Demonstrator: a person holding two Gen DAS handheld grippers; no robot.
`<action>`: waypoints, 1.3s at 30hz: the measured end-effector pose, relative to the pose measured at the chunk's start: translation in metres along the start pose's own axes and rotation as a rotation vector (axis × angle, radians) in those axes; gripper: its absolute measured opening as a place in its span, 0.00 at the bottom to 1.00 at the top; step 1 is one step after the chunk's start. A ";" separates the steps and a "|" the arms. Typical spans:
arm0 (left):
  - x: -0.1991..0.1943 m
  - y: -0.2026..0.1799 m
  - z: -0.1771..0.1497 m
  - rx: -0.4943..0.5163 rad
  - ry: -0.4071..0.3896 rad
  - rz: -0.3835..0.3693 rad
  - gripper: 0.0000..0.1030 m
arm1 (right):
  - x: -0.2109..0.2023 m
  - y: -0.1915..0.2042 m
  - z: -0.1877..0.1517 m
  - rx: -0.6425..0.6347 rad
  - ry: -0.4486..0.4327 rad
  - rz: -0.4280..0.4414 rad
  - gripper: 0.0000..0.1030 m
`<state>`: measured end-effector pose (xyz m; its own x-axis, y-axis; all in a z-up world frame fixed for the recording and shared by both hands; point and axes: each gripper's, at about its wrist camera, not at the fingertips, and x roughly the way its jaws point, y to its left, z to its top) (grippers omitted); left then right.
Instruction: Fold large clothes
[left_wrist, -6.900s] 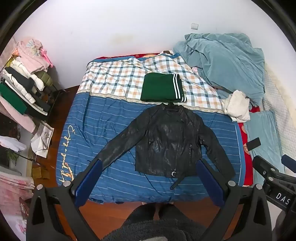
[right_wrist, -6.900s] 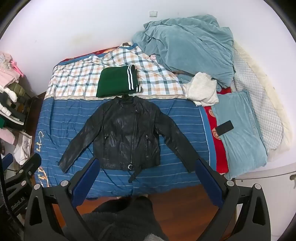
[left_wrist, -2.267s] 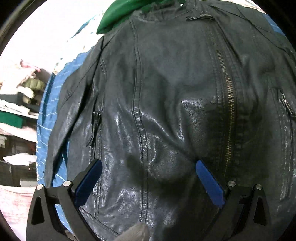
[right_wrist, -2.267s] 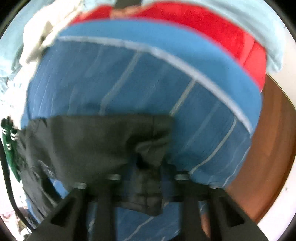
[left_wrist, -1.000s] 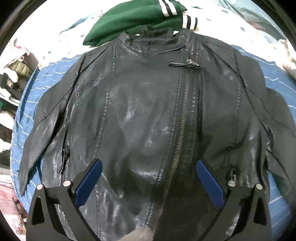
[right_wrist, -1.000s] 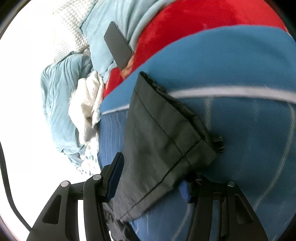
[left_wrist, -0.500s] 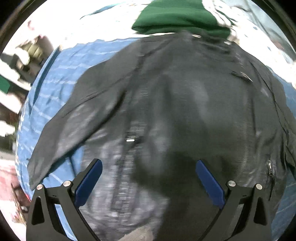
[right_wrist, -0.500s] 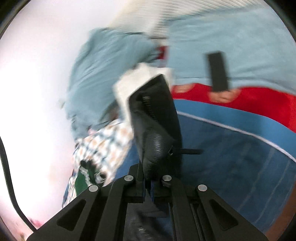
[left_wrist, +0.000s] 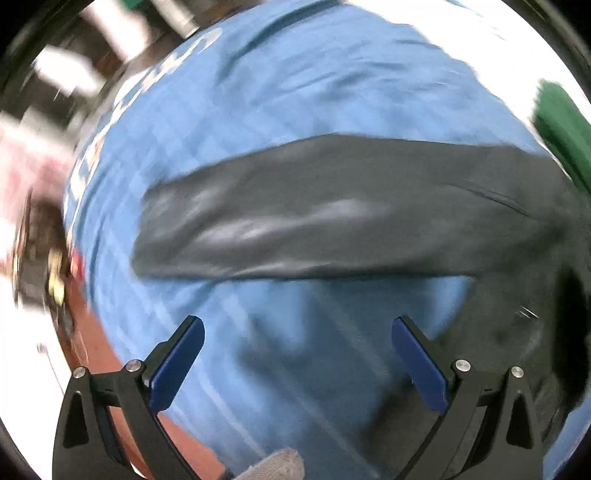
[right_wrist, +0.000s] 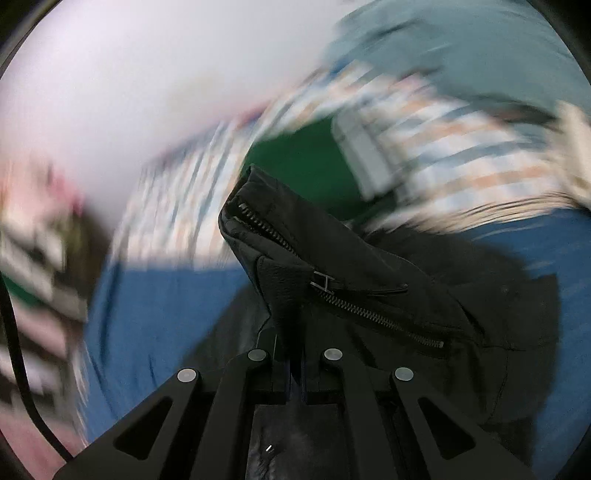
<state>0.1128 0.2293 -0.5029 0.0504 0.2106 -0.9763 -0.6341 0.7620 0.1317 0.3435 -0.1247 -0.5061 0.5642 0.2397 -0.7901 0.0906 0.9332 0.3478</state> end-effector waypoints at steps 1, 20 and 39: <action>0.007 0.015 0.000 -0.030 0.017 0.006 1.00 | 0.031 0.024 -0.018 -0.071 0.070 -0.012 0.03; 0.111 0.151 0.019 -0.723 0.081 -0.403 1.00 | 0.041 0.010 -0.078 -0.013 0.420 0.009 0.58; 0.018 0.118 0.104 -0.476 -0.330 -0.039 0.09 | 0.163 0.036 -0.083 0.009 0.597 0.015 0.30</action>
<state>0.1189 0.3862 -0.4868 0.2705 0.4258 -0.8634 -0.9001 0.4300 -0.0699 0.3710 -0.0301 -0.6643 0.0067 0.3646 -0.9312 0.0946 0.9268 0.3635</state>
